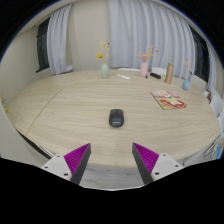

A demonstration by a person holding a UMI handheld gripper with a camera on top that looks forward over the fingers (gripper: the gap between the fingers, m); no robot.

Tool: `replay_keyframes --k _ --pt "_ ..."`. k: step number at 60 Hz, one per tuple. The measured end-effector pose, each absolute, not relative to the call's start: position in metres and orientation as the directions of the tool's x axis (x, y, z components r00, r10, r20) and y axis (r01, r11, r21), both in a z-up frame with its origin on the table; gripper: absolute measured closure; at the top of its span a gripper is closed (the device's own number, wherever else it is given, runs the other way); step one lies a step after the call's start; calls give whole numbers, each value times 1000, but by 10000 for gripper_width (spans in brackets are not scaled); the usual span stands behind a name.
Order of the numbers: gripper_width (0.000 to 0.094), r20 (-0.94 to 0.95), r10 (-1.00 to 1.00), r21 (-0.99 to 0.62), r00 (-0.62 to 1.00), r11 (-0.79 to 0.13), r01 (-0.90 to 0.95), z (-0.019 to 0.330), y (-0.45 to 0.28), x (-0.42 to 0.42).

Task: Arrange mouse

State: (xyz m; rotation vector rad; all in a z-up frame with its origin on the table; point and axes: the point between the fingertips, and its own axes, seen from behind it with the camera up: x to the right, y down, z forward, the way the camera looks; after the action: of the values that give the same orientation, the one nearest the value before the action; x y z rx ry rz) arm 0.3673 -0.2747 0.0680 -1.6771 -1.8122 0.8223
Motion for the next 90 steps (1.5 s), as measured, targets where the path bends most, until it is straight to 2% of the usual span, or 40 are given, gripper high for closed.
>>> replay_keyframes --k 26,36,50,55,58,61,68,78,84,90 --pt "74 26 999 -739 -21 33 672 12 -274 251" --pt "72 39 999 -748 -26 47 662 3 -272 213" --pt "83 4 1000 -733 -23 19 680 -13 -274 183" --pt "163 5 1000 -739 -23 19 674 -13 -273 175" --pt "241 5 1000 -738 -24 20 675 -12 -274 172" --pt "464 13 1000 -738 -22 25 675 -12 -270 170" --pt "529 12 1000 -723 -18 21 691 -13 -271 170" --pt "555 -12 1000 -709 6 -13 705 2 -268 171" --pt "555 -59 998 -719 22 -57 692 39 -260 165" --pt "553 -61 998 -755 25 -62 652 89 -229 142"
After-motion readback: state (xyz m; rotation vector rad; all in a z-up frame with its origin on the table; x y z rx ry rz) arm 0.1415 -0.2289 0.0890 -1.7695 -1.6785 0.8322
